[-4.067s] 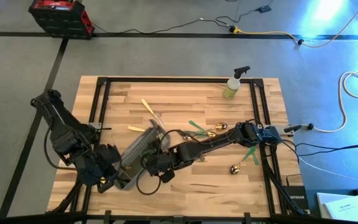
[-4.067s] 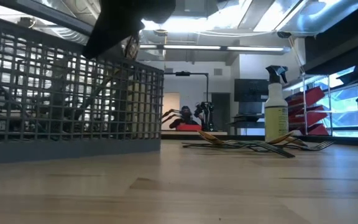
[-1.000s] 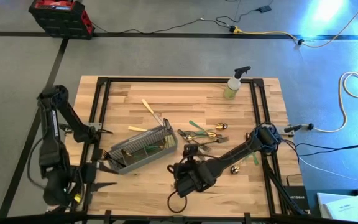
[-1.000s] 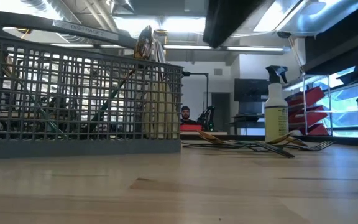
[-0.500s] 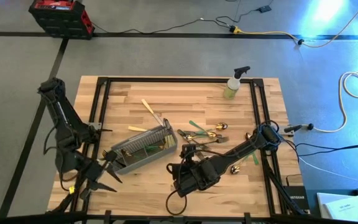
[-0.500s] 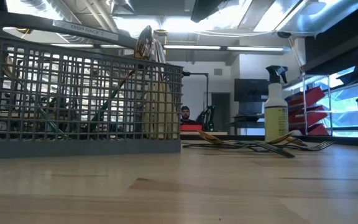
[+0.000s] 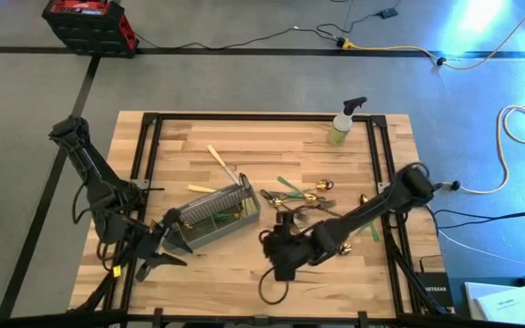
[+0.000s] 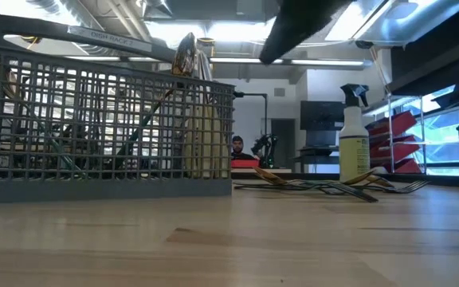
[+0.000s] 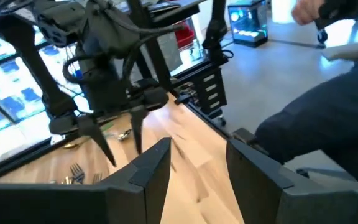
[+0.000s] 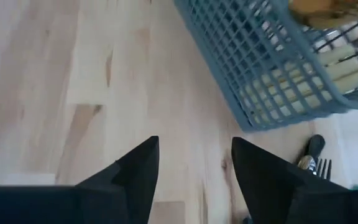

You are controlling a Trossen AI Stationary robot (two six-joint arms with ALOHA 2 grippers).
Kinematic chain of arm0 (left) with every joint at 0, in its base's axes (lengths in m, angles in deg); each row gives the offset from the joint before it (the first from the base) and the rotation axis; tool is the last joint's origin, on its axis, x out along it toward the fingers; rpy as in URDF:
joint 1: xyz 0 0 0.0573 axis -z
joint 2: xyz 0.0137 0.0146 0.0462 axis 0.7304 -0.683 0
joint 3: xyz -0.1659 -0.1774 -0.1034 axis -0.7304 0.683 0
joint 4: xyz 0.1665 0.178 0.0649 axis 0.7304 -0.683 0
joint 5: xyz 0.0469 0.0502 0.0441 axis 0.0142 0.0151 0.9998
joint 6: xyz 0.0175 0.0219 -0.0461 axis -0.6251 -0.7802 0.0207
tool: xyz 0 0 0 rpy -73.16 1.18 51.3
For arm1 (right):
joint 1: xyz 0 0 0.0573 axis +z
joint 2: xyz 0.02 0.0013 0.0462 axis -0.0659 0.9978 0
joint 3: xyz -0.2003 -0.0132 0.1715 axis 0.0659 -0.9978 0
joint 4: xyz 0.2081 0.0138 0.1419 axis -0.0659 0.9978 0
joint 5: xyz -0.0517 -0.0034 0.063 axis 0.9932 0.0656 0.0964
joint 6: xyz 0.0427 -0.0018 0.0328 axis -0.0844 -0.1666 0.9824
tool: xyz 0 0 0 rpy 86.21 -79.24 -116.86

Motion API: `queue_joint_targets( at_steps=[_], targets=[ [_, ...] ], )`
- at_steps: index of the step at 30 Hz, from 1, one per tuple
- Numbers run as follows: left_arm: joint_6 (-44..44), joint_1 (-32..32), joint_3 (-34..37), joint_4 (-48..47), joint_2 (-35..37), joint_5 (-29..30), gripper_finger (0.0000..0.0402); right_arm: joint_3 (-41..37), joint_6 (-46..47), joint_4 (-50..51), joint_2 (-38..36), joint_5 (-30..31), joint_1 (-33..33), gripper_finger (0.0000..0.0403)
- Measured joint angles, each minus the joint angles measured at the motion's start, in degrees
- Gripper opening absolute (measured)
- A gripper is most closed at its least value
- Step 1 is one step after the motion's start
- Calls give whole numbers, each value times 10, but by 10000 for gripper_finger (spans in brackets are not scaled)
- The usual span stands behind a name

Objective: Sort silverware
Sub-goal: Put the spoon into the silverware tray

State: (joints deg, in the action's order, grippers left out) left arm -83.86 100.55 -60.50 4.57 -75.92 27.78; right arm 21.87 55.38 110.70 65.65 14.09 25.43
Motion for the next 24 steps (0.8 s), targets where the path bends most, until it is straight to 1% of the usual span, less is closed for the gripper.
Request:
queue_joint_targets(
  at_steps=[4, 7, 11, 15, 18, 19, 21, 24],
  targets=[
    [25, -1, 0, -1, 0, 0, 140, -119, 10, -96, -79, 2, -5, 186],
    [31, -2, 0, 4, 0, 0, 140, -212, 49, -149, -137, 1, -21, 186],
    [14, -14, 0, 13, 0, 0, 140, -296, 113, -163, -202, 1, -50, 186],
    [2, -37, 0, 6, 19, -8, 141, -323, 123, -149, -220, 1, -78, 186],
    [9, -61, 0, -17, 45, -34, 141, -323, 103, -131, -220, 41, -98, 186],
    [12, -69, 0, -25, 56, -41, 141, -323, 102, -129, -220, 44, -108, 186],
    [14, -85, 0, -51, 78, -48, 141, -323, 116, -113, -221, 29, -130, 186],
    [18, -108, 0, -99, 112, -50, 141, -323, 110, -75, -221, -5, -179, 186]
  ],
)
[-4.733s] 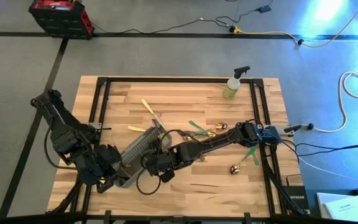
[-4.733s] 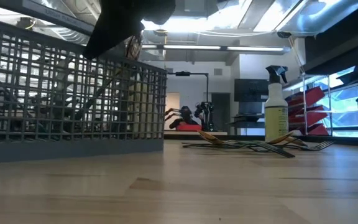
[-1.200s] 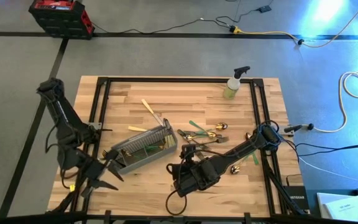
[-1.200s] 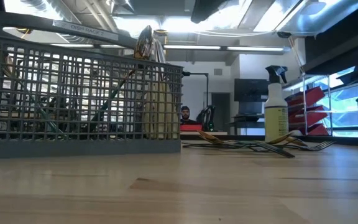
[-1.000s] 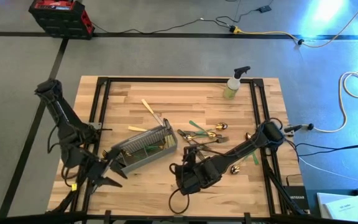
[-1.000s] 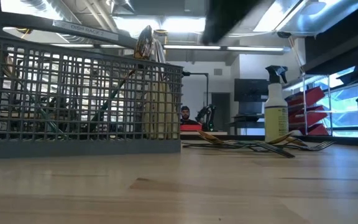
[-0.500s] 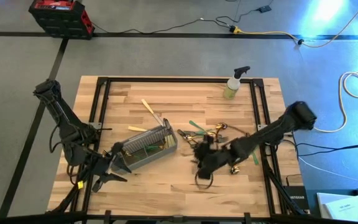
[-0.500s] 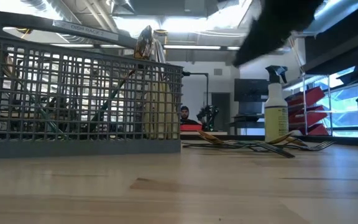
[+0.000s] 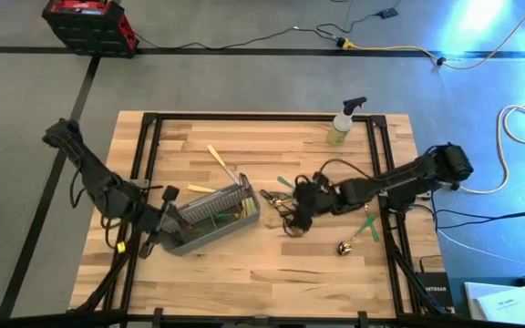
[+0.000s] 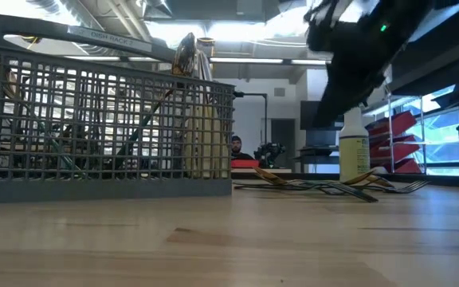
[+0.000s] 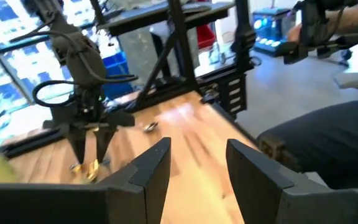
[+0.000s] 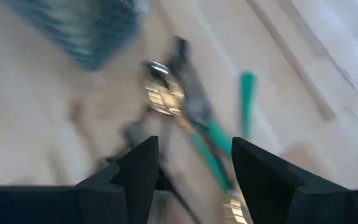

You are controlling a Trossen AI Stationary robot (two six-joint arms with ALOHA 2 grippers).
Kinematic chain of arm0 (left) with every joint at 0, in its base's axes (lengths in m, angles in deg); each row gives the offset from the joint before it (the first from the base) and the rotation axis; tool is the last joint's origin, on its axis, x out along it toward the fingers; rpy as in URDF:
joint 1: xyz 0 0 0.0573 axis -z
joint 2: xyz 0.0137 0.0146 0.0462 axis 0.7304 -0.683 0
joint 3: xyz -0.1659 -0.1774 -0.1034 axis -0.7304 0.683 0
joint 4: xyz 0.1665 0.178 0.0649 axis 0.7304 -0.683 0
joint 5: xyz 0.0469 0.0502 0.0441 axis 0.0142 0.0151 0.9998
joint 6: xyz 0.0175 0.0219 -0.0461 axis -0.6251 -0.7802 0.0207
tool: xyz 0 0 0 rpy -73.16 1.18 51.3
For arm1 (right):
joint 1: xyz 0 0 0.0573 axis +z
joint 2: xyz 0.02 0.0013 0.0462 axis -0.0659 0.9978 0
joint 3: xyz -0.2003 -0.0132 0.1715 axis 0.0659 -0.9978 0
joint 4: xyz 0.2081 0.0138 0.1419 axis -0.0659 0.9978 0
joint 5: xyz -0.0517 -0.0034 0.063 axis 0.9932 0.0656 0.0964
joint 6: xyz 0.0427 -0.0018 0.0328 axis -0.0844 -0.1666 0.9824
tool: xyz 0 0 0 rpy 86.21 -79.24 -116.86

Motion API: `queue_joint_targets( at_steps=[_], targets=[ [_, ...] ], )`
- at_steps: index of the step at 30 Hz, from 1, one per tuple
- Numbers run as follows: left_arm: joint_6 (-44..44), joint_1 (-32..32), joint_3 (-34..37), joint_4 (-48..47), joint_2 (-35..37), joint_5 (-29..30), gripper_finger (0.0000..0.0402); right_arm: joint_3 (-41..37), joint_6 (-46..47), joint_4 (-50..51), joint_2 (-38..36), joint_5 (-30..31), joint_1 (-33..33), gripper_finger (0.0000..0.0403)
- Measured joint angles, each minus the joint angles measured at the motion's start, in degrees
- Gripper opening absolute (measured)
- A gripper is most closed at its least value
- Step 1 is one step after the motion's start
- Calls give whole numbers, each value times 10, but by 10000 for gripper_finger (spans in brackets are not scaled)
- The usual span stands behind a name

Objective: Sort silverware
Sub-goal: Put the spoon into the silverware tray

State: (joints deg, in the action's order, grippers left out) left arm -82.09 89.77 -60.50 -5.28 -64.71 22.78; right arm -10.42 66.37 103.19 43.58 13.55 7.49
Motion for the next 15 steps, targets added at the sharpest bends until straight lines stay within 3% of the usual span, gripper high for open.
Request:
queue_joint_targets(
  at_steps=[3, 11, 15],
  targets=[
    [-9, -26, 14, -7, 40, -5, 141, 0, -16, 25, 0, -22, -51, 186],
    [-9, -107, 95, 14, 174, -93, 141, 3, -123, 119, -1, -107, -154, 186],
    [8, -141, 130, 17, 221, -121, 141, 17, -90, 230, -2, -152, -170, 186]
  ],
)
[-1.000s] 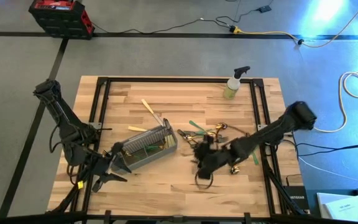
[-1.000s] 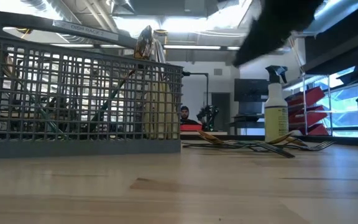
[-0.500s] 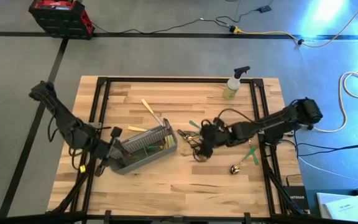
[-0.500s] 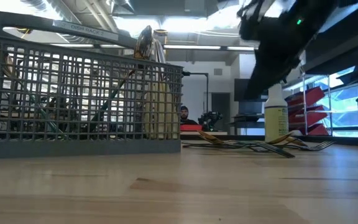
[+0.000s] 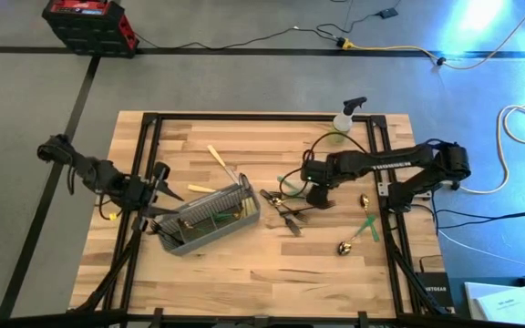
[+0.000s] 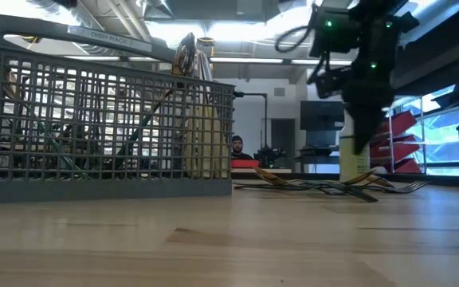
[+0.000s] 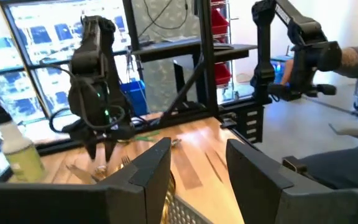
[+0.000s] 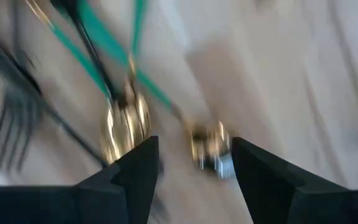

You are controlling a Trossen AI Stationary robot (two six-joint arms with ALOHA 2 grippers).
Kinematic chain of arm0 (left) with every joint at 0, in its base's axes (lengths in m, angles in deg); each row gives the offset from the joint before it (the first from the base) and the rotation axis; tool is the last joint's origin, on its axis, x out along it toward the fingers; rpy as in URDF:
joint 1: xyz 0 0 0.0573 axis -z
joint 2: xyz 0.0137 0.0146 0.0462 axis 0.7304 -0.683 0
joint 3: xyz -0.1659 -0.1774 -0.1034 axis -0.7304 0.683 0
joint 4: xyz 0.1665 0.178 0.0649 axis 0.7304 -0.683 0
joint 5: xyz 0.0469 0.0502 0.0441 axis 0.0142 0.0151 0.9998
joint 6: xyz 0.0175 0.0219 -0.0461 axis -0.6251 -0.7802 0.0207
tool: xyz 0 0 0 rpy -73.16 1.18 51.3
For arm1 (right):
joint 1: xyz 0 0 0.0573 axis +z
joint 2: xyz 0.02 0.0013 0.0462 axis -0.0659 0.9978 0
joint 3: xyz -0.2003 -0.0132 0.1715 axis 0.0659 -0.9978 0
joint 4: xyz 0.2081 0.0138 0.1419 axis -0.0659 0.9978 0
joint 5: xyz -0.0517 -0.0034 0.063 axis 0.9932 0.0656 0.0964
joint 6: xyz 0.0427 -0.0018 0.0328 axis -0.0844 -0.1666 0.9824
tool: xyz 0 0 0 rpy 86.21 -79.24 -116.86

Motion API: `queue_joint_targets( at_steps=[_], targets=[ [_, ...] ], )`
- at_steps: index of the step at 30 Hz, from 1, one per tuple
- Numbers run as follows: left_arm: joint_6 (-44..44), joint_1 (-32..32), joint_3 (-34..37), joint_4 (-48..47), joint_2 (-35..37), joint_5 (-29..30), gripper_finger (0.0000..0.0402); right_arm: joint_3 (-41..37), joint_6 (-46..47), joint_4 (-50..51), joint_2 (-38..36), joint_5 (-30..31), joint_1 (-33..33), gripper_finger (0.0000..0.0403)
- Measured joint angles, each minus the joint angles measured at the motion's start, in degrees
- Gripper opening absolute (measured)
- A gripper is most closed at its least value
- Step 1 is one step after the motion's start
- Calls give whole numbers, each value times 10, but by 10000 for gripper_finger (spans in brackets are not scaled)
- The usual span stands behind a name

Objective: Sort silverware
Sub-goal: Put the spoon into the silverware tray

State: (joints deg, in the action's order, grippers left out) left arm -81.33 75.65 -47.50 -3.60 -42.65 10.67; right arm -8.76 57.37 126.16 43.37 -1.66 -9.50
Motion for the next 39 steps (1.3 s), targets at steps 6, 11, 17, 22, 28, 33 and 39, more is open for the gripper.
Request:
queue_joint_targets(
  at_steps=[6, 11, 17, 22, 28, 33, 39],
  targets=[
    [4, -37, 29, 7, 13, -28, 141, -3, 145, 134, -8, -21, 28, 186],
    [8, -57, 43, 14, 10, -51, 141, -4, 243, 225, -9, -64, 73, 186],
    [10, -63, 47, 20, 10, -59, 141, -4, 340, 286, -12, -149, 127, 186],
    [1, -63, 47, 24, 10, -60, 141, -14, 346, 284, -14, -151, 136, 186],
    [-3, -63, 47, 24, 10, -60, 141, -83, 351, 242, -44, -167, 136, 186],
    [-4, -63, 47, 24, 10, -59, 141, -114, 365, 214, -63, -171, 136, 186],
    [-2, -63, 47, 24, 10, -59, 140, -113, 392, 204, -60, -163, 136, 186]
  ],
)
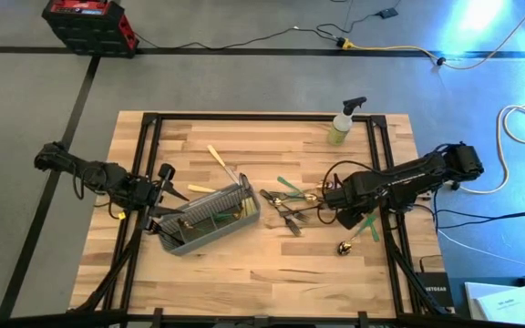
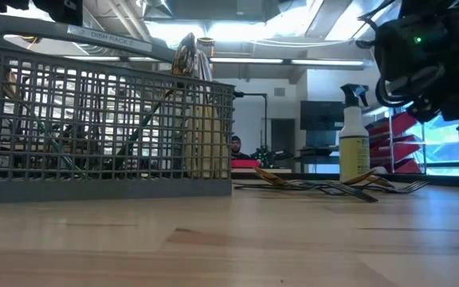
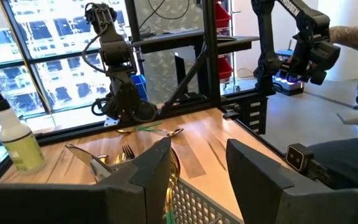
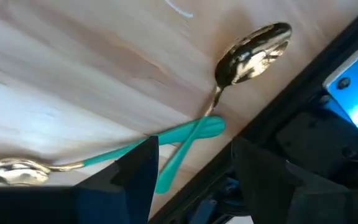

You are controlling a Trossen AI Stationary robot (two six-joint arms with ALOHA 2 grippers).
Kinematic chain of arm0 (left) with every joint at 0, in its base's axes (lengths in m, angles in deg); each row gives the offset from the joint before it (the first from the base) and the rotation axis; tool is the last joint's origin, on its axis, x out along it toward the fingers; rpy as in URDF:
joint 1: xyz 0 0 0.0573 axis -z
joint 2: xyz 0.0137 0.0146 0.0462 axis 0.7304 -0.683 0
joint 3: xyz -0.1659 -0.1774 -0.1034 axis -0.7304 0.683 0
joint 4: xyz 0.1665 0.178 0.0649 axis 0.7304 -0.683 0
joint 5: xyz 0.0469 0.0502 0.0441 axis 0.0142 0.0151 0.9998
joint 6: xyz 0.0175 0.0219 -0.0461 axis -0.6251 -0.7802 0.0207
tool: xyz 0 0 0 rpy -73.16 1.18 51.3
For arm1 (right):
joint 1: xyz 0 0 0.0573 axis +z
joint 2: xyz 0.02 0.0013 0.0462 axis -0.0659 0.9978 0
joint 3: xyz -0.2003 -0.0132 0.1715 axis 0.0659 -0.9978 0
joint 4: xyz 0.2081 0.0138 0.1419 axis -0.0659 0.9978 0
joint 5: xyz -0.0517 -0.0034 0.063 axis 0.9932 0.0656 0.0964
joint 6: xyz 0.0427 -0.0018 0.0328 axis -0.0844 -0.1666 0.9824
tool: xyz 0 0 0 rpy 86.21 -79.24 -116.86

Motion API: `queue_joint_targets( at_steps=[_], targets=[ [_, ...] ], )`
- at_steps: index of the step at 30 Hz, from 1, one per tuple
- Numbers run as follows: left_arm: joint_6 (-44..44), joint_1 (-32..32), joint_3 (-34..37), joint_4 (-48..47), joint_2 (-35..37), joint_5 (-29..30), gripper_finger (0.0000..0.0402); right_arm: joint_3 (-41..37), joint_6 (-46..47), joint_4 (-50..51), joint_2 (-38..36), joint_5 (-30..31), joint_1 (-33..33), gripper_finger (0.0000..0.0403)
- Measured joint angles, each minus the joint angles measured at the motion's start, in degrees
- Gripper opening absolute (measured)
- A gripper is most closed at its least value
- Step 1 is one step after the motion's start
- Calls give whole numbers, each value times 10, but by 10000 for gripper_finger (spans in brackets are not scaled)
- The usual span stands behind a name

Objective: Sort silverware
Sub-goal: Put the spoon into the silverware tray

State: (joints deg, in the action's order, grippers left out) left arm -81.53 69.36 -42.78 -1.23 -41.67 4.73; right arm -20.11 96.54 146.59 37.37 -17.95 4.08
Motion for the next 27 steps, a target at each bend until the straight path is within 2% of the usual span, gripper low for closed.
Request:
queue_joint_targets(
  at_steps=[6, 12, 18, 21, 27],
  targets=[
    [2, 0, 0, 0, 0, 0, 140, -2, 28, -17, 25, -21, 0, 186],
    [3, 0, 0, 0, 0, 0, 140, -2, 24, -14, 89, -43, 0, 186],
    [2, 0, 0, 0, 0, 0, 140, -3, -32, -21, 144, -64, 0, 186],
    [2, 0, 0, 0, 0, 0, 140, -17, -71, -79, 146, -91, -10, 184],
    [2, 0, 0, -1, 0, 0, 140, -49, -104, -98, 145, -119, -51, 153]
  ],
)
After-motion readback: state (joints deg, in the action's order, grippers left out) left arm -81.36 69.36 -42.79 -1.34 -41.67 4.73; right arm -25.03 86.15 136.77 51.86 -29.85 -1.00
